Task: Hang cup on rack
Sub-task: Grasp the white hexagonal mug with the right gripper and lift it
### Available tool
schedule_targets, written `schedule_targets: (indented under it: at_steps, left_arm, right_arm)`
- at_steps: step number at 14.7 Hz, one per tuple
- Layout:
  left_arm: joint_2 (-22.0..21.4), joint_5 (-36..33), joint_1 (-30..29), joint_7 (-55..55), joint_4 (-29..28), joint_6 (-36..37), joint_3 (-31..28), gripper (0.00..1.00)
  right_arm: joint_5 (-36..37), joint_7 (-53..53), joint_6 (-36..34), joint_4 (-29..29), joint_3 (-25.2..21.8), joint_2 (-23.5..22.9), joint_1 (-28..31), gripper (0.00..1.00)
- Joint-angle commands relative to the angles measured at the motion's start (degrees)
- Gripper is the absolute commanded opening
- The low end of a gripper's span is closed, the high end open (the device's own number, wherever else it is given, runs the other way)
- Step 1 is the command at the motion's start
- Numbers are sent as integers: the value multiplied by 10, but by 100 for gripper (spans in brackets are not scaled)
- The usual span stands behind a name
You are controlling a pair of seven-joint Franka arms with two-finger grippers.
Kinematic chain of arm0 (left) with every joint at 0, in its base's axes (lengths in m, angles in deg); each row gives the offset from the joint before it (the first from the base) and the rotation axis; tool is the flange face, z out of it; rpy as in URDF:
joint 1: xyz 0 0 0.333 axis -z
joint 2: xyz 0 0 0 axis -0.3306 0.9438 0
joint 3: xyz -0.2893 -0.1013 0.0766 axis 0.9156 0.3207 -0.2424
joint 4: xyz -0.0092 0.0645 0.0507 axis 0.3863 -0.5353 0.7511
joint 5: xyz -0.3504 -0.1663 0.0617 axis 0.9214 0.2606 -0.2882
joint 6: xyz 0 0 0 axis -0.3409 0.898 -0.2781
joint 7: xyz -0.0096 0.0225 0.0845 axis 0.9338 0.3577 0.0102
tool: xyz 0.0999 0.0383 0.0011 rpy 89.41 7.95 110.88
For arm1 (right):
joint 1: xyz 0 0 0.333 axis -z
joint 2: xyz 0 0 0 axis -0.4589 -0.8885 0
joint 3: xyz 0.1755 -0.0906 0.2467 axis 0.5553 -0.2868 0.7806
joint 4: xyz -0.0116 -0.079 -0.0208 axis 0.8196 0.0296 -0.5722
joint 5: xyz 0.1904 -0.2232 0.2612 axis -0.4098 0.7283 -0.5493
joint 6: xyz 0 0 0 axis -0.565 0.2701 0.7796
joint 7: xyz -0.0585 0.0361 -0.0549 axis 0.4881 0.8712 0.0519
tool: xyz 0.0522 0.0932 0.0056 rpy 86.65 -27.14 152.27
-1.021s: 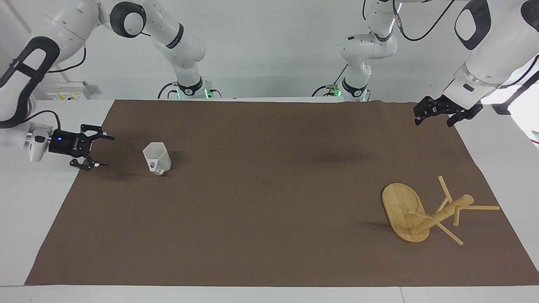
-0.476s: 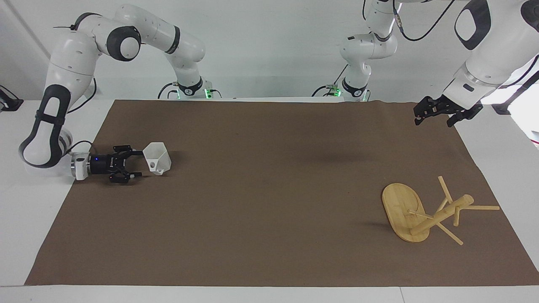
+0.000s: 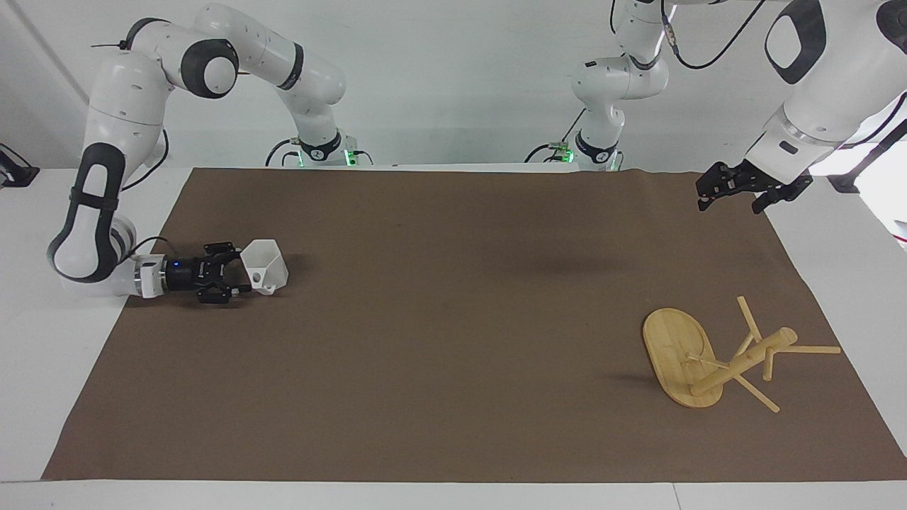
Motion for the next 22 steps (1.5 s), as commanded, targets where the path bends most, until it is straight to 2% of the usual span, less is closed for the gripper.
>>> schedule_targets:
  at_steps: [1, 14, 15, 16, 17, 18, 19, 20, 22]
  left_arm:
    - [-15, -9, 0, 3, -17, 1, -1, 100]
    - [-15, -9, 0, 3, -17, 1, -1, 100]
    - [-14, -9, 0, 3, -17, 1, -1, 100]
    - [-14, -9, 0, 3, -17, 1, -1, 100]
    - [-15, -9, 0, 3, -17, 1, -1, 100]
    - [-15, -9, 0, 3, -17, 1, -1, 100]
    - [-15, -9, 0, 3, -17, 1, -1, 100]
    - [-15, -9, 0, 3, -17, 1, -1, 100]
    - [-15, -9, 0, 3, -17, 1, -1, 100]
  right_arm:
    - [-19, -19, 5, 35, 1, 21, -2, 100]
    - [-43, -30, 21, 62, 0, 27, -30, 100]
    - [-43, -30, 21, 66, 1, 27, -35, 94]
    - [-43, -28, 21, 68, 1, 27, -38, 83]
    - [-44, -27, 23, 69, 1, 27, -40, 63]
    - [-48, -25, 23, 69, 1, 28, -45, 48]
    - [-55, -22, 23, 68, 0, 27, -50, 40]
    - [-60, -11, 24, 69, 1, 28, -55, 37]
    - [-87, 22, 28, 72, 1, 38, -88, 37]
